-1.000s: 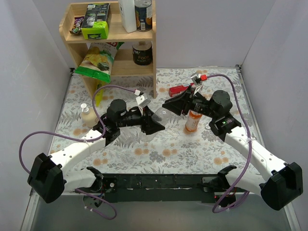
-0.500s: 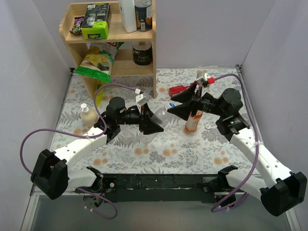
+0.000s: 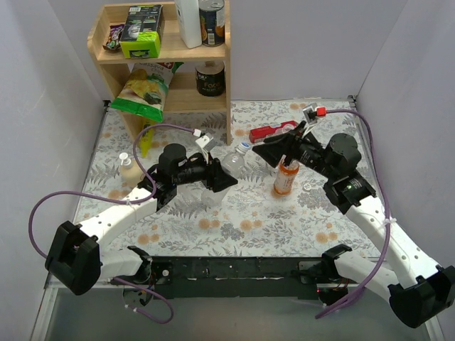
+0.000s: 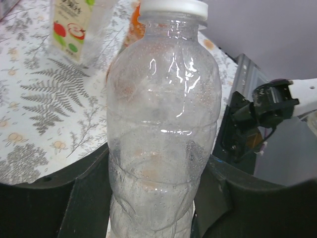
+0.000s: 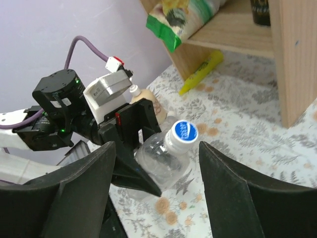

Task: Unscrew the bottle caps

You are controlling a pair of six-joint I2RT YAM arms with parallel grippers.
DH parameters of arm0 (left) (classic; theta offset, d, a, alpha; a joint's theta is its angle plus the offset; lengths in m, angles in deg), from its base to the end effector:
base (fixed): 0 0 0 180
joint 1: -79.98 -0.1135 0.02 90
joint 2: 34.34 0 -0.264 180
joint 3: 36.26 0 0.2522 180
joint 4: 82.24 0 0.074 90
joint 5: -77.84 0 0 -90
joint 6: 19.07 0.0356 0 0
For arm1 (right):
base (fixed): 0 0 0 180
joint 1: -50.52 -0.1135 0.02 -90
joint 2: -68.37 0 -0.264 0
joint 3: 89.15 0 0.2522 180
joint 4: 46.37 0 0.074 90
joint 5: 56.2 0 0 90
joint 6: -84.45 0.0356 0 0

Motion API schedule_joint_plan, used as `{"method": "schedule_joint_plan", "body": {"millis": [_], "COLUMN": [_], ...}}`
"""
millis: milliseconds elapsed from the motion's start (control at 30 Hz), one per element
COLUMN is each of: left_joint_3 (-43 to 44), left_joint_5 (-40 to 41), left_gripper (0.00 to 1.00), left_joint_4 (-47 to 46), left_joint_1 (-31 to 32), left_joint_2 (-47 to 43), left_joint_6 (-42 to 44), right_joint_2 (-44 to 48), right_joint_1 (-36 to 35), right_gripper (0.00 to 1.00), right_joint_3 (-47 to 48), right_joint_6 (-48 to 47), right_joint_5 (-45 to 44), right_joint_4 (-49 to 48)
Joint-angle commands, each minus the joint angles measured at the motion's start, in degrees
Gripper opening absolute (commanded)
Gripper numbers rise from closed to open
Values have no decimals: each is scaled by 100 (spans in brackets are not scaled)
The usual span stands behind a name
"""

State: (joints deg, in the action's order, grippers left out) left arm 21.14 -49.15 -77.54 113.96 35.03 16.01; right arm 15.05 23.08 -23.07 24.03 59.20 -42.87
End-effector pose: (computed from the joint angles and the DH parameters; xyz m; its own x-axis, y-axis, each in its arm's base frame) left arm 0.2134 -0.1697 0.2789 -0.8932 -0.1863 -0.4093 0.3366 0.3267 -0.8832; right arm 0.1820 0.1117 0.3980 -0.2668 0.3639 -0.8924 -0.7593 0.4910 0.4272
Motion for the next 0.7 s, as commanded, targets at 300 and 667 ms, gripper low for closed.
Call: {"method": "schedule_joint_plan", "body": {"millis": [300,667], "left_joint_3": [259,303], "left_joint_5": [1150,1326], "left_gripper": [28,28], "left_joint_4": [493,616], "left_joint_1": [294,513], "left_joint_2": [-169,-107], "left_joint_6": [394,526], "right_joint_2": [-732,-1093], "right_joint_1": [-719,-754], "right_gripper": [71,70], "right_joint_3": [498,657], "right_joint_6": [417,443], "right_joint_5": [-1064,-1029], "right_joint_4": [613,745]}}
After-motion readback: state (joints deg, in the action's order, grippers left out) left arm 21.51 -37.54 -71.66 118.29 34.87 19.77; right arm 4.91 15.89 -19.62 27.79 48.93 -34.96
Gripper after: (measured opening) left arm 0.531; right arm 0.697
